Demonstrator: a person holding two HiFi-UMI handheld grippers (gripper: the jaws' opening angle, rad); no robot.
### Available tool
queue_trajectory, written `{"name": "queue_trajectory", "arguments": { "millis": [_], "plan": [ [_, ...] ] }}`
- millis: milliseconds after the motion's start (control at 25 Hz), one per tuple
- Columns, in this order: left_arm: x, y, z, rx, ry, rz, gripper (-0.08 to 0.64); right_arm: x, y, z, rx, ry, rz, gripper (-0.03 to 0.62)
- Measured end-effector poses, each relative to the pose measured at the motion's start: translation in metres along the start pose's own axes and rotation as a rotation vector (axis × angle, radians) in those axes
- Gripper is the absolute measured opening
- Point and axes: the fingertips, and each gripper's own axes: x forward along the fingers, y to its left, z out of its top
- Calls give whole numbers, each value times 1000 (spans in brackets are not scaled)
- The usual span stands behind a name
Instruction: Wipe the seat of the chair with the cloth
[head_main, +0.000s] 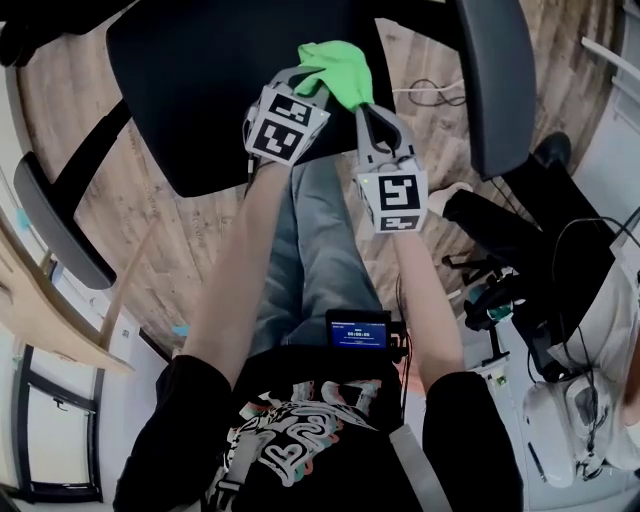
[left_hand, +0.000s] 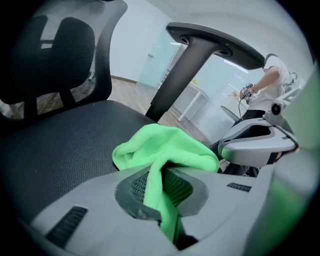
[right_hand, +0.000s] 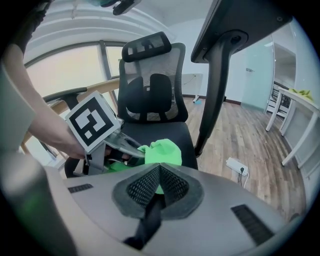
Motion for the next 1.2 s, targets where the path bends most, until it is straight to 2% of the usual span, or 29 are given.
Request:
{"name": "queue_trajectory", "arguments": {
  "millis": [320, 680, 960, 1200],
  "plan": [
    [1, -2, 1, 52, 18, -14, 14, 0, -5, -1, 6, 1, -19, 2],
    [-10, 9, -6, 37, 28, -12, 14, -1, -9, -4, -9, 6, -14, 2],
    [-46, 69, -31, 1, 46, 111, 14, 3, 1, -1, -22, 3, -3, 2],
    [-85, 121, -50, -72, 50, 231, 14, 6, 12, -4, -29, 4, 14, 2]
  ]
}}
